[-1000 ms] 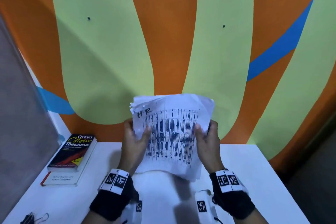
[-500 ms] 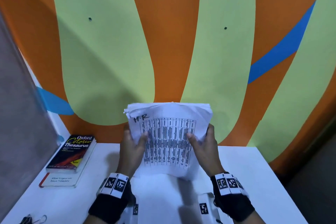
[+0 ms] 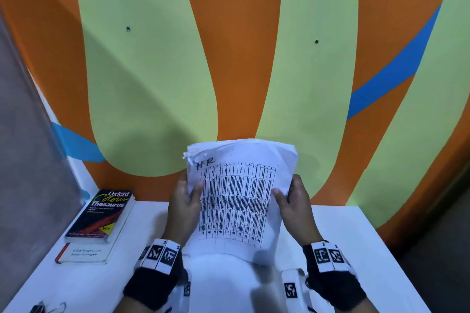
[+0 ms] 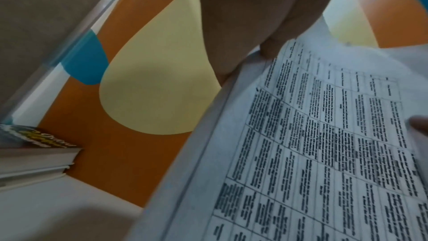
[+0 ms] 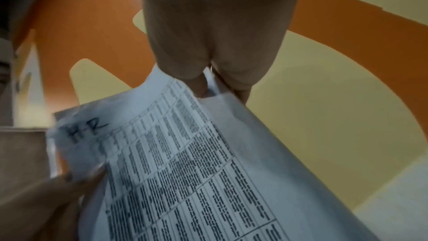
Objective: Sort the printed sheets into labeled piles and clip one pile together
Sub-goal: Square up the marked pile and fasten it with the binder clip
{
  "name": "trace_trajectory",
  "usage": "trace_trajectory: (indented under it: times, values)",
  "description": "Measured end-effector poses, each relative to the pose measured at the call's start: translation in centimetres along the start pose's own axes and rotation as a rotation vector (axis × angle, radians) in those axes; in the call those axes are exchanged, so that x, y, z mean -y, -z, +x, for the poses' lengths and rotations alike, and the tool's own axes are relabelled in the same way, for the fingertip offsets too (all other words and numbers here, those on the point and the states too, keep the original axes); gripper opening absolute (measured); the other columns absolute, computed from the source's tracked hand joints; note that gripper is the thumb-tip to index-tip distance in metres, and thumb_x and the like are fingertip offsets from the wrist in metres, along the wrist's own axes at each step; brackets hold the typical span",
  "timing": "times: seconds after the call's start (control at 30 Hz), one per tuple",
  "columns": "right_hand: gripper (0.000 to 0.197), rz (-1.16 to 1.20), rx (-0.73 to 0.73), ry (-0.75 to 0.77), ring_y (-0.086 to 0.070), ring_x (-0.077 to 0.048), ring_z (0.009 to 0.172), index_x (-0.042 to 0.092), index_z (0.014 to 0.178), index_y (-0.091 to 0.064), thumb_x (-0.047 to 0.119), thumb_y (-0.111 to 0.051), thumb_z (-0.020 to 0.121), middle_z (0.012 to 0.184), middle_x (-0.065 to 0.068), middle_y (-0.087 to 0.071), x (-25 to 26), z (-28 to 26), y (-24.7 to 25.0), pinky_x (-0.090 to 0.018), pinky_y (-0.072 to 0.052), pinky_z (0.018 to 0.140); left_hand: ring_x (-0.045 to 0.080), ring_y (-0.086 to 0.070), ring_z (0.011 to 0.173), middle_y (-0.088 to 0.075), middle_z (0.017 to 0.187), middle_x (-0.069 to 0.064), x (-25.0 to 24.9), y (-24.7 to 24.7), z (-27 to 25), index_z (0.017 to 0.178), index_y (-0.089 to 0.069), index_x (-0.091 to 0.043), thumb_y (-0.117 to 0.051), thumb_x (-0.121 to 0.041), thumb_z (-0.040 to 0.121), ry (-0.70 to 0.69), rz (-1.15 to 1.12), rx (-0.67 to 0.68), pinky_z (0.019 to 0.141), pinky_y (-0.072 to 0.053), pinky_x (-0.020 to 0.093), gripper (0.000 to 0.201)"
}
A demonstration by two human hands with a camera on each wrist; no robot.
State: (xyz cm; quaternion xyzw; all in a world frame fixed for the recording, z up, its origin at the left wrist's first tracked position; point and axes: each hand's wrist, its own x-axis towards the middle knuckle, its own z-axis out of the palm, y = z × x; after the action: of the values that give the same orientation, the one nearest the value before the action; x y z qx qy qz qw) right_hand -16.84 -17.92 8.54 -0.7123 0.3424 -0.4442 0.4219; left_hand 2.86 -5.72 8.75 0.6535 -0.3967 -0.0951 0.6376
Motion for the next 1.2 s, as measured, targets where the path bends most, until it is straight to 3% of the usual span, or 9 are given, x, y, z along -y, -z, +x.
trace_trajectory:
  times: [0.23,0.37,0.5,0.63,0.7,0.8,1.0,1.1,1.2]
  values:
    - [0.048,0.07,-0.014,-0.015,-0.056,-0.007,0.112,0.016,0.124,-0.041,0.028,-0.068,0.086,0.122,0.002,-0.057,1.1,0.3,-0.5,-0.016,-0.047,0.091,-0.009,-0.054,0.099,-0.054,0.109,-0.021,-1.6,-0.1,0.0,0.117,-0.044,-0.026,-0.059,-0.024,0.091,0.026,-0.057,0.016,0.081,-0.04,0.011,0.03]
    - [0.076,-0.003,0.091,-0.098,-0.05,-0.032,0.123,0.021,0.144,-0.021,0.034,-0.066,0.083,0.129,-0.017,-0.05,0.3,-0.3,-0.6,-0.052,-0.042,0.103,0.014,-0.053,0.075,-0.052,0.078,-0.005,-0.3,0.1,0.0,0.084,-0.047,-0.018,-0.054,-0.021,0.094,0.07,0.067,0.061,0.062,-0.036,0.026,0.013]
    - [0.091,-0.401,-0.179,0.333,-0.029,-0.03,0.137,0.013,0.149,-0.014,0.023,-0.067,0.077,0.146,-0.014,-0.03,4.8,0.9,0.8,-0.051,-0.027,0.114,-0.003,-0.058,0.085,-0.062,0.091,-0.012,-1.5,-0.1,0.0,0.107,-0.055,-0.013,-0.053,-0.003,0.093,-0.026,-0.038,0.084,0.069,-0.043,0.007,0.017]
    - [0.089,-0.846,0.115,0.519,-0.011,-0.022,0.147,0.023,0.148,-0.021,0.018,-0.068,0.072,0.153,0.0,-0.027,11.0,2.8,1.6,-0.06,-0.004,0.114,-0.009,-0.054,0.066,-0.059,0.074,-0.013,-4.3,0.0,0.6,0.102,-0.055,-0.026,-0.051,0.01,0.084,-0.284,0.113,0.178,0.059,-0.039,0.007,0.041]
    - [0.047,-0.755,0.295,0.468,-0.05,-0.02,0.117,0.022,0.12,-0.052,0.008,-0.064,0.076,0.117,-0.001,-0.06,11.7,3.7,1.9,-0.054,-0.033,0.104,-0.005,-0.053,0.067,-0.057,0.07,-0.012,-5.7,0.1,0.9,0.09,-0.049,-0.042,-0.045,0.0,0.08,-0.363,0.157,0.207,0.061,-0.041,0.019,0.043]
    - [0.017,-0.47,0.33,0.363,-0.047,-0.016,0.06,0.011,0.076,-0.052,0.002,-0.065,0.08,0.063,0.002,-0.052,10.6,4.3,2.6,-0.035,-0.041,0.059,0.009,-0.056,0.076,-0.06,0.079,-0.011,-5.9,0.8,1.2,0.089,-0.049,-0.041,-0.051,-0.012,0.081,-0.337,0.191,0.168,0.069,-0.049,0.036,0.031]
    - [0.02,-0.001,0.048,0.117,-0.064,-0.005,0.075,-0.005,0.095,-0.069,-0.005,-0.073,0.076,0.078,0.005,-0.075,5.6,3.7,6.7,-0.026,-0.052,0.07,0.017,-0.042,0.125,-0.041,0.141,0.006,-0.4,7.2,0.9,0.143,-0.026,-0.023,-0.086,-0.031,0.061,0.122,0.081,-0.196,0.103,-0.037,0.038,0.102]
    - [0.023,0.129,-0.002,0.047,-0.07,-0.011,0.081,0.005,0.096,-0.072,-0.006,-0.071,0.075,0.085,0.007,-0.077,3.2,2.8,6.9,-0.025,-0.055,0.074,0.018,-0.059,0.117,-0.065,0.124,0.003,1.1,7.1,0.6,0.124,-0.058,-0.016,-0.085,-0.04,0.066,0.231,-0.18,0.134,0.105,-0.041,0.049,0.068]
    - [0.025,0.179,-0.089,-0.007,-0.071,-0.004,0.077,0.009,0.097,-0.069,-0.007,-0.069,0.078,0.081,0.014,-0.076,1.1,1.9,5.8,-0.016,-0.054,0.067,0.02,-0.069,0.101,-0.075,0.102,0.003,0.6,5.5,0.4,0.098,-0.074,-0.015,-0.081,-0.03,0.073,0.226,-0.251,0.11,0.098,-0.048,0.048,0.031]
